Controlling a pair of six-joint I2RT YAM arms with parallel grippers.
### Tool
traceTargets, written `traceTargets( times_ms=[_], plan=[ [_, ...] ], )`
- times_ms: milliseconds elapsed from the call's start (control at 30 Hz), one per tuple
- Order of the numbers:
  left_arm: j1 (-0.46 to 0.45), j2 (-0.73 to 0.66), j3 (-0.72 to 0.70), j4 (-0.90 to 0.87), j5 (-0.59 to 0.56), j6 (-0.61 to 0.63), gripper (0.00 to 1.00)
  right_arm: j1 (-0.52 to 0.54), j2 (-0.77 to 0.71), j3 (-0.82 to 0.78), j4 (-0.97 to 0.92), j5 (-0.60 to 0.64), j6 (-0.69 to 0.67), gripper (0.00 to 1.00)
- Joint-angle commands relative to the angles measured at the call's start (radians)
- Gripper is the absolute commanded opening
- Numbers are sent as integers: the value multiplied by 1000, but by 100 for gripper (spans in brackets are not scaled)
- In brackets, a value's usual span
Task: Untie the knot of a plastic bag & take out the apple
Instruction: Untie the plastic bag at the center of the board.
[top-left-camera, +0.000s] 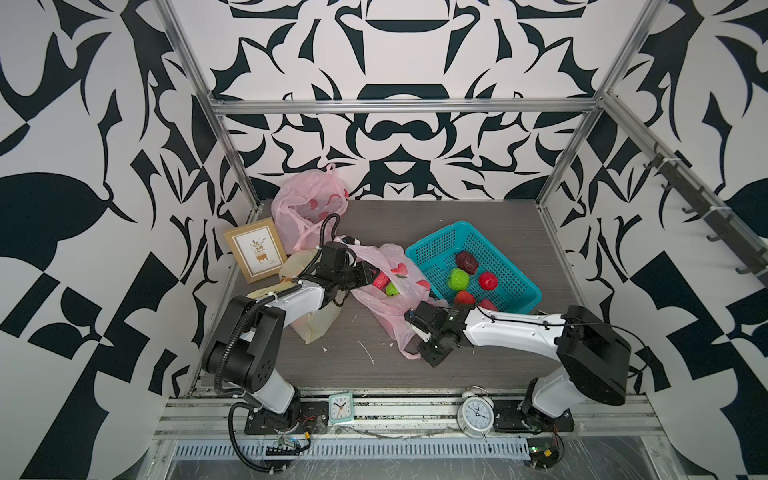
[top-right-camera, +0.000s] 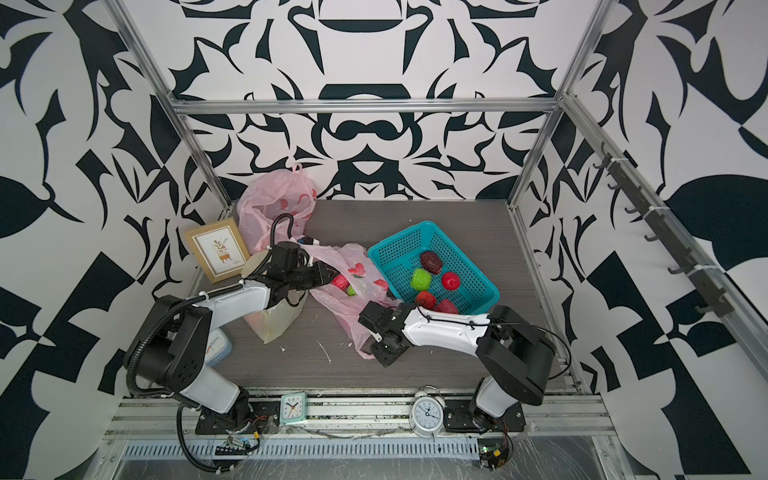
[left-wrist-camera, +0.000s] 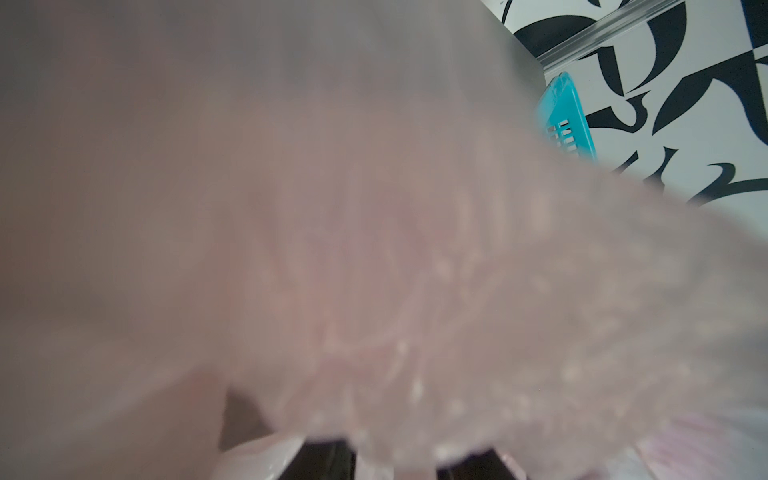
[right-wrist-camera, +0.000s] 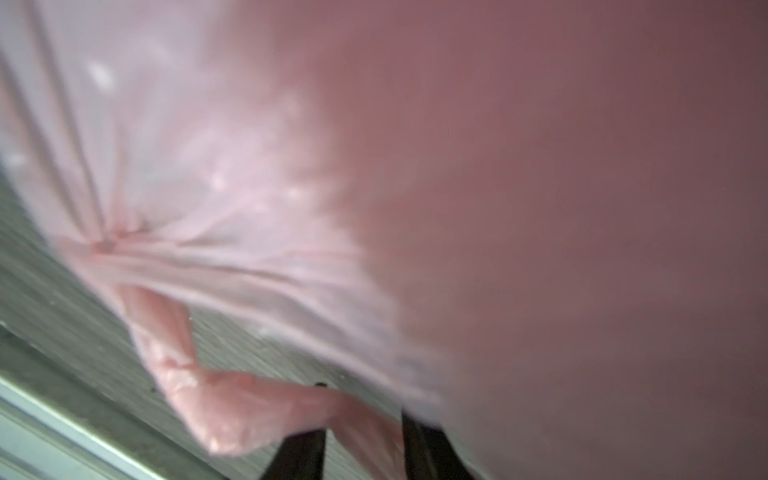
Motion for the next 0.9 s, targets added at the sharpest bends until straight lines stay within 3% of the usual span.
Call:
traceTargets(
  times_ms=[0,167,300,400,500,600,800,867],
  plan=[
    [6,-11,-14,33,17,-6,32,3,-99,39,-27,47,-64,44],
    [4,-52,-38,22,29,-8,32,3,-269,70,75,-86,-119,53],
    [1,-91,-53,17,32,-12,32,3,-348,116,183,-150,-91,54],
    [-7,-110,-59,8,29,-12,32,3,-300,148,301,-140,-12,36],
    [-26,-114,-55,1,19,-8,32,6,-170,210,354,-62,65,19],
    [-45,-101,-46,-10,17,-3,32,24,-49,250,394,74,141,17],
    [-65,-60,-26,-4,17,-3,32,56,107,331,388,391,163,17],
    [-67,-52,-21,1,17,-4,32,56,140,348,390,435,163,17]
  ],
)
